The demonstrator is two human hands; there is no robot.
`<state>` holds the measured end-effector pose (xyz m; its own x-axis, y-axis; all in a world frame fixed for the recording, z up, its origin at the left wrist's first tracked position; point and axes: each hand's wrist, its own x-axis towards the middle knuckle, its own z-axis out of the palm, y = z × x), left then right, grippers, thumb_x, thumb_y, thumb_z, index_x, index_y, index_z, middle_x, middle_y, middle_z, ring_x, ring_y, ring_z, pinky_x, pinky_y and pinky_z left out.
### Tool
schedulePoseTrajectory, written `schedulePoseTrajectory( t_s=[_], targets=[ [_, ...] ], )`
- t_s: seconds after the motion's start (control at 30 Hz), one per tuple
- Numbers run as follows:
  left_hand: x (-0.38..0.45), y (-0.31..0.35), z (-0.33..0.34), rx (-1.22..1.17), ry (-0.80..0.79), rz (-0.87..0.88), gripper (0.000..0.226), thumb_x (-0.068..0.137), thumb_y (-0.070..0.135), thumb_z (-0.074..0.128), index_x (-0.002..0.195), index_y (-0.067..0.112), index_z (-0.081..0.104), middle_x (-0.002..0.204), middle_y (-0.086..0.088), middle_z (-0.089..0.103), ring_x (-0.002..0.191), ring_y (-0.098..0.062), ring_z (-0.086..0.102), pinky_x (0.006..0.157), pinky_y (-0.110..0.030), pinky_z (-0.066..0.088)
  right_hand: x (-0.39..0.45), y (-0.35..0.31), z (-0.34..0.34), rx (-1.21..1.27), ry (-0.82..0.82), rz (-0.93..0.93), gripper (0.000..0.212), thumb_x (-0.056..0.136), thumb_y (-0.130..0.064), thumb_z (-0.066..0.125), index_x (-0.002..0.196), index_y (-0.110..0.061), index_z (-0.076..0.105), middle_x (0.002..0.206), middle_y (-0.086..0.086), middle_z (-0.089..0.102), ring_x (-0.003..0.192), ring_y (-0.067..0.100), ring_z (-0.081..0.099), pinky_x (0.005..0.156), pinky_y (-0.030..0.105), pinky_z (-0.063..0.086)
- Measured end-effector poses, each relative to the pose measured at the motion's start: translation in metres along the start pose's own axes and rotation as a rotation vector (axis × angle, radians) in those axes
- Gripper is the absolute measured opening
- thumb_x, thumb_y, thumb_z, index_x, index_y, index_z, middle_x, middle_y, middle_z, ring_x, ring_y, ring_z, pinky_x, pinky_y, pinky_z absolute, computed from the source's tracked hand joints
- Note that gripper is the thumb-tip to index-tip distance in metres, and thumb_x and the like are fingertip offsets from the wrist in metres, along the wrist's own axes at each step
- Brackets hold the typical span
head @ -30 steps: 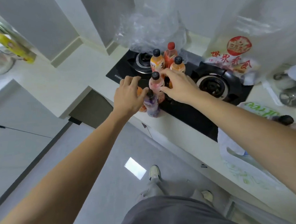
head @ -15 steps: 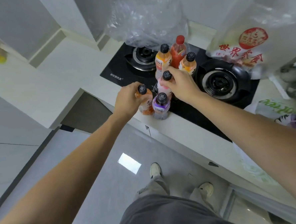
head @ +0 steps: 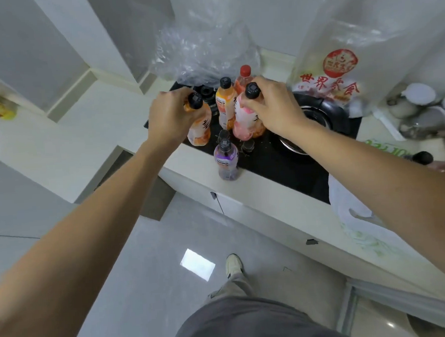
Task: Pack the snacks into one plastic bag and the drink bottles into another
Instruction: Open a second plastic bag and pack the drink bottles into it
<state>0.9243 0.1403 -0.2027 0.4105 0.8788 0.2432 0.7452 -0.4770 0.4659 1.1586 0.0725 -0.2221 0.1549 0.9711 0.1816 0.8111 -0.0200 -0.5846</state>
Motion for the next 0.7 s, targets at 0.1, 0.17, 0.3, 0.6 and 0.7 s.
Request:
schedulePoseTrajectory(
  t_s=[0.1, 0.17, 0.3, 0.6, 0.7],
  targets=[
    [0.005, 0.035, -0.015, -0.027, 0.045, 0.063, 0.031, 0.081, 0.042, 0.076, 0.094, 0.014, 0.073, 0.086, -0.001, 0.074, 0.077, -0.022, 0.067, 0.069, -0.044, 0.055, -0.019, 0.008, -0.029, -0.014, 0.051, 0.006, 0.030, 0.097, -0.043, 0.065, 0.108, -0.015, 0.060, 0.095, 0.000, 0.067, 0.087, 0.021, 0.064, 0.075, 0.039, 0.052],
    [0.004, 0.061, -0.020, -0.042, 0.066, 0.099, 0.034, 0.083, 0.045, 0.078, 0.099, 0.015, 0.074, 0.094, 0.000, 0.076, 0.086, -0.018, 0.070, 0.076, -0.040, 0.057, -0.036, 0.014, -0.051, -0.033, 0.087, 0.012, 0.033, 0.097, -0.045, 0.065, 0.106, -0.014, 0.059, 0.092, 0.000, 0.065, 0.084, 0.022, 0.062, 0.070, 0.037, 0.048],
    [-0.003, 0.113, -0.018, -0.063, 0.080, 0.200, 0.038, 0.086, 0.048, 0.076, 0.105, 0.014, 0.074, 0.102, 0.002, 0.077, 0.093, -0.012, 0.070, 0.081, -0.027, 0.056, -0.075, 0.024, -0.096, -0.073, 0.130, 0.038, 0.033, 0.095, -0.046, 0.065, 0.103, -0.014, 0.060, 0.091, 0.001, 0.067, 0.081, 0.023, 0.063, 0.070, 0.043, 0.053],
    [-0.075, 0.203, 0.034, -0.102, -0.021, 0.292, 0.040, 0.084, 0.052, 0.073, 0.091, 0.013, 0.068, 0.082, -0.003, 0.069, 0.073, -0.021, 0.063, 0.066, -0.043, 0.052, -0.198, 0.052, -0.137, -0.041, 0.202, 0.164, 0.032, 0.094, -0.045, 0.065, 0.108, -0.017, 0.061, 0.090, -0.002, 0.065, 0.081, 0.020, 0.062, 0.072, 0.040, 0.054],
    [-0.109, 0.218, 0.057, -0.124, -0.090, 0.324, 0.038, 0.084, 0.049, 0.078, 0.084, 0.013, 0.066, 0.073, -0.001, 0.065, 0.066, -0.021, 0.060, 0.056, -0.037, 0.044, -0.243, 0.061, -0.132, -0.049, 0.183, 0.230, 0.030, 0.094, -0.044, 0.066, 0.095, -0.016, 0.058, 0.082, -0.003, 0.063, 0.075, 0.022, 0.060, 0.068, 0.041, 0.052]
  ],
)
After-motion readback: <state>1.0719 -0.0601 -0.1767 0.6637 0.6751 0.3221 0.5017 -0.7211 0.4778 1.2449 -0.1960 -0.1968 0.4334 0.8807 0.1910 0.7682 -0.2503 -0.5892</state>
